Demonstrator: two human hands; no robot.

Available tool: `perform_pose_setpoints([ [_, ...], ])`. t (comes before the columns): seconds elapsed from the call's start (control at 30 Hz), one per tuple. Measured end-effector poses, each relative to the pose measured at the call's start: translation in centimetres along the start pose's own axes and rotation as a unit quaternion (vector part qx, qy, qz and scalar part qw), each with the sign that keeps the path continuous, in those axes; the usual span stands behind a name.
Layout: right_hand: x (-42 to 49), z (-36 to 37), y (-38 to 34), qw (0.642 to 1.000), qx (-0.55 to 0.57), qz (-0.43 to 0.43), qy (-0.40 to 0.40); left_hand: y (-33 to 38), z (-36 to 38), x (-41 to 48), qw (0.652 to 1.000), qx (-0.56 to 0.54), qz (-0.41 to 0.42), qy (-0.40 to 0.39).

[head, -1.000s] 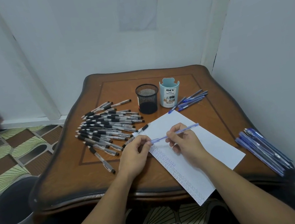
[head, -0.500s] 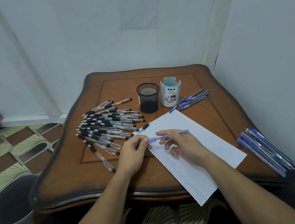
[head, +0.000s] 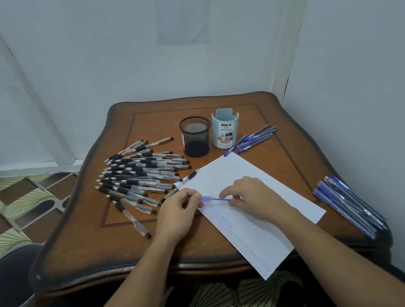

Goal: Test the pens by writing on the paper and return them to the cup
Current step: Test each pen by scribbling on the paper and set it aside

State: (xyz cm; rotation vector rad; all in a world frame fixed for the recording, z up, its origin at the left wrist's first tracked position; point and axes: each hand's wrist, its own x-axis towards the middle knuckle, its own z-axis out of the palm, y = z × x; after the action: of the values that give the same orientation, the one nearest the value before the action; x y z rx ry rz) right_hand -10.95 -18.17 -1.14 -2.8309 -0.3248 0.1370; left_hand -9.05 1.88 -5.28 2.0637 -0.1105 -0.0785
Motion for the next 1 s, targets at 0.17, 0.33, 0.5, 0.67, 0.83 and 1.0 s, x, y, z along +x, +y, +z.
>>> perform_pose_setpoints([
  [0.17,-1.1,-0.3,1.1,0.997,0.039,0.051,0.031,-0.7,-0.1,-0.2,0.999,0.018,0.031,-0.025],
  [0.33,-5.0,-2.2,6.7,0.982,0.073,0.137,0.108,-0.7,-0.4,-0.3,0.995,0.076,0.05,-0.044],
  [0.5,-9.7,-3.2,11.5,0.958,0.031,0.257,0.124,-0.6,-0.4,-0.3,0.992,0.099,0.073,-0.041],
  [0.67,-12.0,-2.2,12.3,0.948,-0.007,0.304,0.095,-0.7,-0.3,-0.2,0.988,0.124,0.078,-0.049],
  [0.83,-12.4,-1.6,12.0,0.952,-0.04,0.292,0.084,-0.5,-0.4,-0.4,0.976,0.192,0.08,-0.07],
  [1.0,-12.2,-2.9,11.3,0.955,-0.017,0.276,0.107,-0.1,-0.7,-0.2,0.958,0.261,0.083,-0.089],
])
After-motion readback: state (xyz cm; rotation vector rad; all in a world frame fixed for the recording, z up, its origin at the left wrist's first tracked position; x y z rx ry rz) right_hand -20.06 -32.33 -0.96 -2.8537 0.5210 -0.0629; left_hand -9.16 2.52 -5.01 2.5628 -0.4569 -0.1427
